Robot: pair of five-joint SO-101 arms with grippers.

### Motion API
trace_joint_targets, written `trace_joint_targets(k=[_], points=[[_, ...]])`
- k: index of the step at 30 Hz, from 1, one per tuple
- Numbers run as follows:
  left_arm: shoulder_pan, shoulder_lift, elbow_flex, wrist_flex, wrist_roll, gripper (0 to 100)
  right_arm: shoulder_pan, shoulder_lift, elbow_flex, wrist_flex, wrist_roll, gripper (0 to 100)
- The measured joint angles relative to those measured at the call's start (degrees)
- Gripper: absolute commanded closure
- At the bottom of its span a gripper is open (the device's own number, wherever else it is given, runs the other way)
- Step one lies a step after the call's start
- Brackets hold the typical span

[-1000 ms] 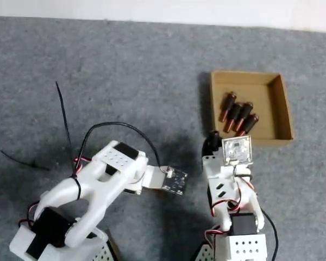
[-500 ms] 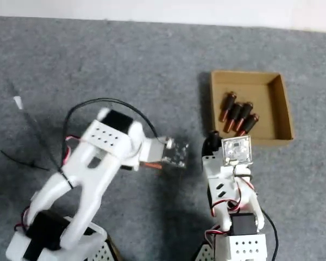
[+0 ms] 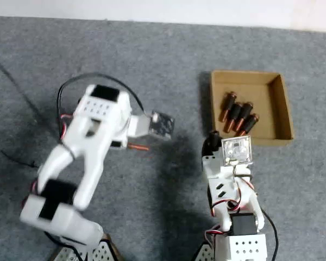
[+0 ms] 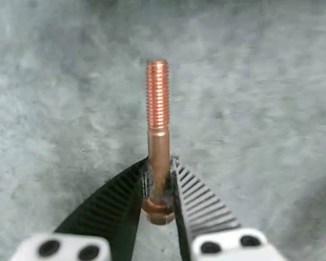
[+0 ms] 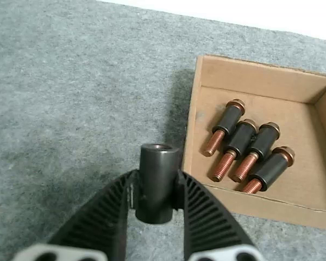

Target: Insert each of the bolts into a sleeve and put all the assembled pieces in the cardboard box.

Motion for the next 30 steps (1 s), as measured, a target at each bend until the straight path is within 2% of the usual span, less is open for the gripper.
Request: trace_joint_targets(k=[5, 9, 12, 21, 28, 30], points=[[-2.8, 14.7, -11.9, -0.8, 0.0, 97, 0.0, 0.0, 0.6, -2.8, 0.0, 99.3], [-3.0, 21.3, -20.7, -0.8, 3.7, 75, 0.0, 0.0, 0.6, -5.9, 0.0, 99.3], [-2.9, 22.1, -25.8, -0.7, 11.8, 66, 0.0, 0.0, 0.6, -6.2, 0.0, 99.3], [-2.9, 22.2, -34.6, -0.5, 47.3, 66, 0.0, 0.0, 0.6, -6.2, 0.0, 99.3], [-3.5, 22.2, -35.1, 1.8, 91.3, 66, 0.0, 0.0, 0.6, -6.2, 0.1, 99.3], [-2.6, 22.2, -35.1, 1.8, 101.5, 66, 0.0, 0.0, 0.6, -6.2, 1.4, 99.3]])
